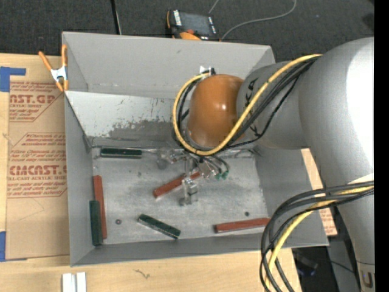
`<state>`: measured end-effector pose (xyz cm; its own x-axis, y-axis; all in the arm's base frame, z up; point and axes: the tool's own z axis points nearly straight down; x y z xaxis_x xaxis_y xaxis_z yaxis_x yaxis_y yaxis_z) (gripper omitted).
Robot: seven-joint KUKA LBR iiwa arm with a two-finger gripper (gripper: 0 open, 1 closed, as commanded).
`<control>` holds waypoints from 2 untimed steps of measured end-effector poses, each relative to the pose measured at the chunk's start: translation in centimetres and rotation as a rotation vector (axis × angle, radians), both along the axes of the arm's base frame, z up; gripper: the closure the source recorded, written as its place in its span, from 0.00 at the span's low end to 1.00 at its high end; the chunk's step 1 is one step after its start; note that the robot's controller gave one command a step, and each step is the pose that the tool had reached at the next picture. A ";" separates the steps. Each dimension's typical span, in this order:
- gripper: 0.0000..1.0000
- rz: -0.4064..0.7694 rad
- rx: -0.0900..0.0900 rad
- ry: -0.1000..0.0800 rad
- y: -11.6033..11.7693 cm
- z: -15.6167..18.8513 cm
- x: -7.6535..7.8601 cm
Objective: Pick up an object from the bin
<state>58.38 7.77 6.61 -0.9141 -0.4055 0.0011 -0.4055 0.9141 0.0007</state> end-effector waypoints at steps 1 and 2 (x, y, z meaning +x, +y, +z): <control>1.00 0.003 0.002 -0.002 0.2 0.4 0.0; 1.00 0.066 0.002 -0.011 2.9 15.4 -2.7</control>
Offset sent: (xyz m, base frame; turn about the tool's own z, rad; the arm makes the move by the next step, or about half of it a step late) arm 0.0000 0.0000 0.0000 0.0000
